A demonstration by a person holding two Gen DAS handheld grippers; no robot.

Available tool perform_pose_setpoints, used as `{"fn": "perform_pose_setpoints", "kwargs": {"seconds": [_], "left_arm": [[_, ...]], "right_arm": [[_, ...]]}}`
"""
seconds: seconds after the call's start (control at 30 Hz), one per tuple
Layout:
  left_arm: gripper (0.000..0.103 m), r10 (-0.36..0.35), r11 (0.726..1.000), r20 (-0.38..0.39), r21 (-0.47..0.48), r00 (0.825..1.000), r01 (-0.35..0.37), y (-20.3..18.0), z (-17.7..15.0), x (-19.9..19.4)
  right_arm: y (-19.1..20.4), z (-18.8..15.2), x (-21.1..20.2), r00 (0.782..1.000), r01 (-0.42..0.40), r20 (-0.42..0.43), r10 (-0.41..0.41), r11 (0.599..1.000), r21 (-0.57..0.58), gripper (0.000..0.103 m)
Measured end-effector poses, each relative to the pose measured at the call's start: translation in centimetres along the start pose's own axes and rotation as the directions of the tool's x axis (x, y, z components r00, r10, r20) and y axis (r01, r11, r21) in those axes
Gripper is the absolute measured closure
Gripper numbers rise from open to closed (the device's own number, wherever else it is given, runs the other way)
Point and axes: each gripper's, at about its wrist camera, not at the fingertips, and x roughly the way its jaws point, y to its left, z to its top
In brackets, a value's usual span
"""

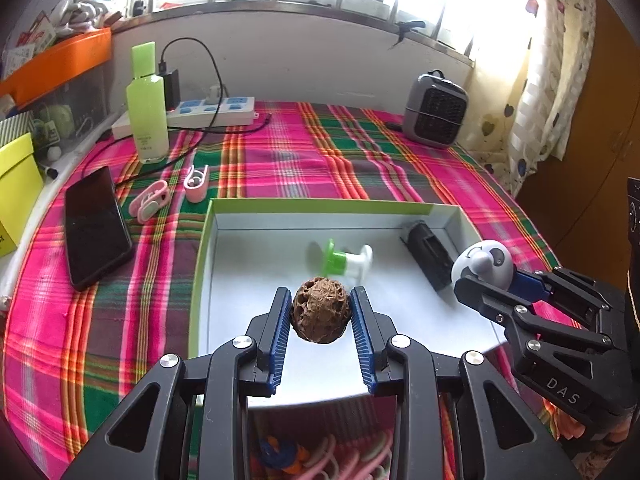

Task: Organize objects
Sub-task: 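Carry the walnut and duck toy over the box with both tools, then lower the walnut and duck toy into the box and open both tools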

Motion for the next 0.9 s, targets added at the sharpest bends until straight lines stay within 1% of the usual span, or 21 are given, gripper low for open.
{"fn": "perform_pose_setpoints", "kwargs": {"seconds": [0.37, 0.57, 0.9], "left_arm": [[0.075, 0.029, 0.999, -0.021, -0.017, 0.999, -0.029, 1.9, 1.8, 2.8], [0.075, 0.024, 0.999, -0.027, -0.021, 0.999, -0.025, 2.1, 2.6, 4.1], [0.075, 0.042, 0.999, -0.05, -0.021, 0.998, -0.043, 2.8, 3.3, 5.8]], "right_arm": [[0.3, 1.7, 3.3, 0.999, 0.0, -0.034, 0.0, 1.0, -0.019, 0.073], [0.1, 2.3, 5.1, 0.998, 0.001, -0.067, -0.003, 1.0, -0.021, 0.073], [0.2, 3.0, 6.9, 0.996, -0.016, -0.091, 0.012, 0.999, -0.048, 0.073]]}}
